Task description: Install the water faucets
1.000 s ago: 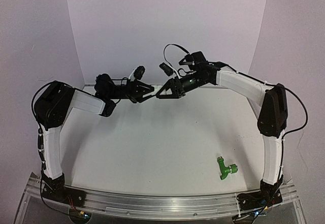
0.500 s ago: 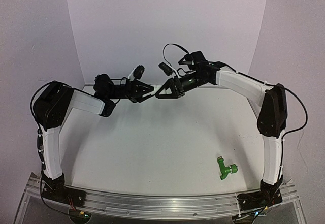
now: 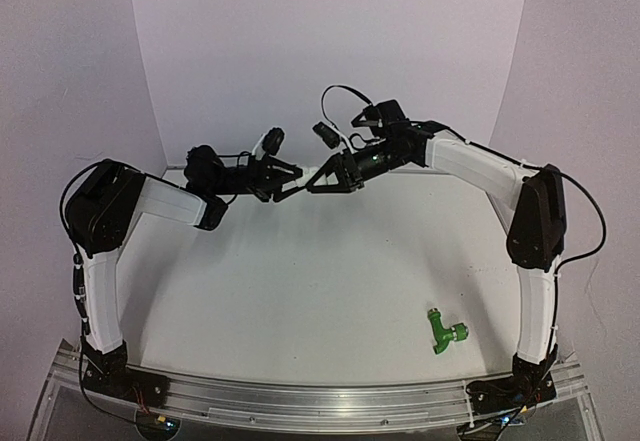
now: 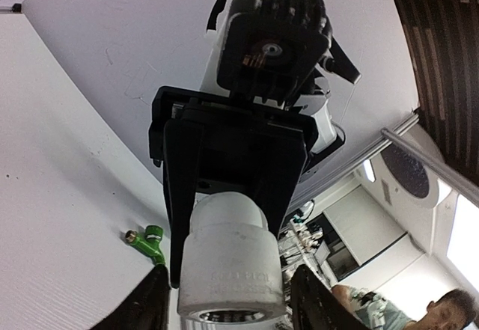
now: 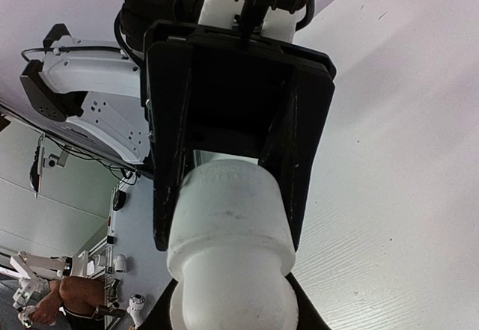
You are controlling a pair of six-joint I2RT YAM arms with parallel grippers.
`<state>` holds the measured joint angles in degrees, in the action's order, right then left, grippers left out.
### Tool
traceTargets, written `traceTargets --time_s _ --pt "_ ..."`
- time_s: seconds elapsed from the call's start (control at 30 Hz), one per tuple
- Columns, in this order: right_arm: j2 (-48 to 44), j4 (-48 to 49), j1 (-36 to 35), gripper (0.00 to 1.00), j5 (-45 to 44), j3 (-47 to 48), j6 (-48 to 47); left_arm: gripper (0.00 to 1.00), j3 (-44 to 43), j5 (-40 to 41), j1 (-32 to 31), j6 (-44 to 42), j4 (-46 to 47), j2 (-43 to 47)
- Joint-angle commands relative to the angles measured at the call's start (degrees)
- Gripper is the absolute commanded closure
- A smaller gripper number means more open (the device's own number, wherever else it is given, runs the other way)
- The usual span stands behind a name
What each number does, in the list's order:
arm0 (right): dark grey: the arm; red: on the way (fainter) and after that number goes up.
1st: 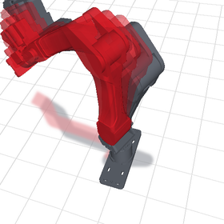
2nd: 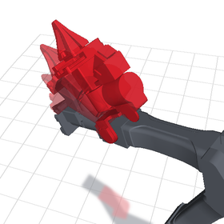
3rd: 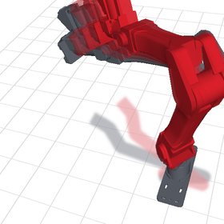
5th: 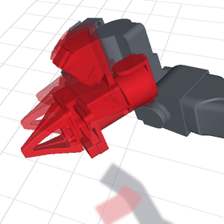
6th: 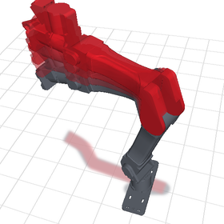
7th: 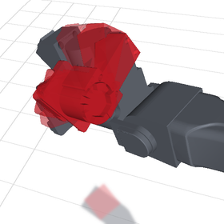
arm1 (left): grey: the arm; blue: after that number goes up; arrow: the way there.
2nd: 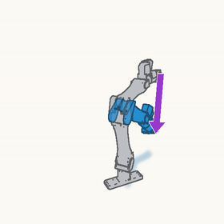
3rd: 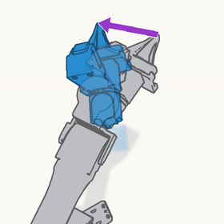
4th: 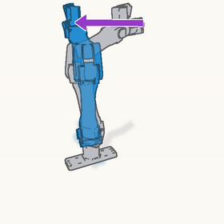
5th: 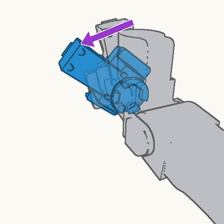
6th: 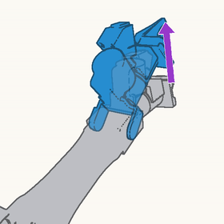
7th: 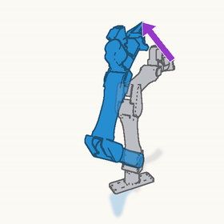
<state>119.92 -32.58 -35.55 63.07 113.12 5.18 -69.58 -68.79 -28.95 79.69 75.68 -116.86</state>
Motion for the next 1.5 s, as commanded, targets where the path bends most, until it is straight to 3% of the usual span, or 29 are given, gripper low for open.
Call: traceTargets --time_s 0.0,0.07,0.17,0.27,0.37,0.5,0.63,0.93,1.47 --pt "-4.93 1.82 0.87 0.93 -2.7 0.14 -1.31 0.17 1.03 1.42 0.09 -1.68 8.36 3.45" --pt "-5.67 1.41 1.76 0.92 -5.23 -0.55 -1.63 0.01 2.62 2.81 0.5 -4.94 4.88 5.5" --pt "-6.92 -1.52 3.79 0.92 -12.96 -1.29 -4.56 0.0 5.7 7.18 1.61 -12.78 -4.79 9.52" --pt "-6.75 -9.91 4.2 0.92 -26.52 0.3 -13.57 0.0 6.85 12.41 2.61 -21.69 -17.46 13.47" --pt "-6.09 -15.89 4.19 0.92 -38.36 0.06 -19.03 0.0 5.43 19.75 2.76 -30.93 -33.98 16.93" --pt "-4.42 -20.29 4.36 0.9 -51.34 -1.9 -25.08 0.0 4.28 30.55 2.51 -38.95 -48.09 20.38" --pt "-1.52 -22.29 4.7 0.88 -60.14 -2.51 -28.59 0.0 4.04 38.91 2.14 -43.2 -54.78 23.25" --pt "11.29 -29.14 5.67 0.86 -59.12 5.83 -33.16 0.0 1.6 44.57 2.14 -43.94 -62.25 22.16" --pt "18.72 -28.86 5.67 0.77 -61.01 7.74 -33.66 0.0 -0.93 44.6 2.14 -46.87 -67.82 20.74"
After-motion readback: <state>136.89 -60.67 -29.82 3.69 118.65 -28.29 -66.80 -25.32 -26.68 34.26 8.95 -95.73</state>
